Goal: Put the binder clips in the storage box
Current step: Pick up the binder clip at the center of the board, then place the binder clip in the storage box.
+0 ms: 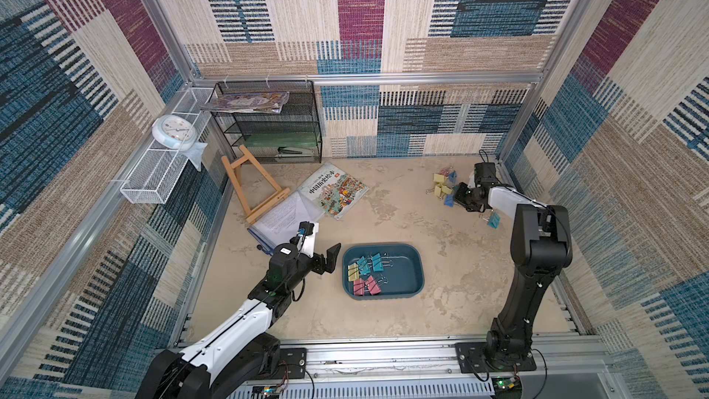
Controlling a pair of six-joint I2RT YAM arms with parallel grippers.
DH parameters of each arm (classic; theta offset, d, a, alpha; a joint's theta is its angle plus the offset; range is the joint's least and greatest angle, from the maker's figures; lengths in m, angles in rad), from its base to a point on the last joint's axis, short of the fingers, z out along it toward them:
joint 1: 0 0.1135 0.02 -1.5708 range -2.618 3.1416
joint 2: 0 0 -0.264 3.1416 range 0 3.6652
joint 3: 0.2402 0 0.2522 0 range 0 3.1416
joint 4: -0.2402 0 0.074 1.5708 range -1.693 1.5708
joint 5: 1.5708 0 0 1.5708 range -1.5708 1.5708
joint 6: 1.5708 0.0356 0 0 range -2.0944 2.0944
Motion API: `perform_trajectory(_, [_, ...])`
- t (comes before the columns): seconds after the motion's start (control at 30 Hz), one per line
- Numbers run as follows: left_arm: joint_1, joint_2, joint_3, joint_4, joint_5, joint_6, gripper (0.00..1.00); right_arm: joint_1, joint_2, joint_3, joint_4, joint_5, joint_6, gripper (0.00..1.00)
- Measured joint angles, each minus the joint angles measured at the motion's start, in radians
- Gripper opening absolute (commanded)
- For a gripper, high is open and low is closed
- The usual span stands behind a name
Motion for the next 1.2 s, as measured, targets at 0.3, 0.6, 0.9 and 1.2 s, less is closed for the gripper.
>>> perform_trajectory(0.3, [0.0, 0.017, 0.0, 0.001, 0.001, 0.0, 0.99, 0.001, -0.079, -0.074, 0.028, -0.003, -0.033, 0.0])
perform_trajectory(0.6, [0.0, 0.021, 0.002, 0.001, 0.004, -0.003, 0.99, 0.004, -0.439, -0.311, 0.037, -0.076, -0.026, 0.0])
perform_trajectory(0.9, [0.0, 0.02, 0.002, 0.002, 0.005, -0.004, 0.99, 0.037, -0.863, -0.526, -0.012, -0.221, -0.014, 0.0])
perform_trajectory(1.2, [0.0, 0.021, 0.002, 0.002, 0.006, -0.004, 0.99, 0.15, -1.16, -0.654, -0.09, -0.356, 0.064, 0.0])
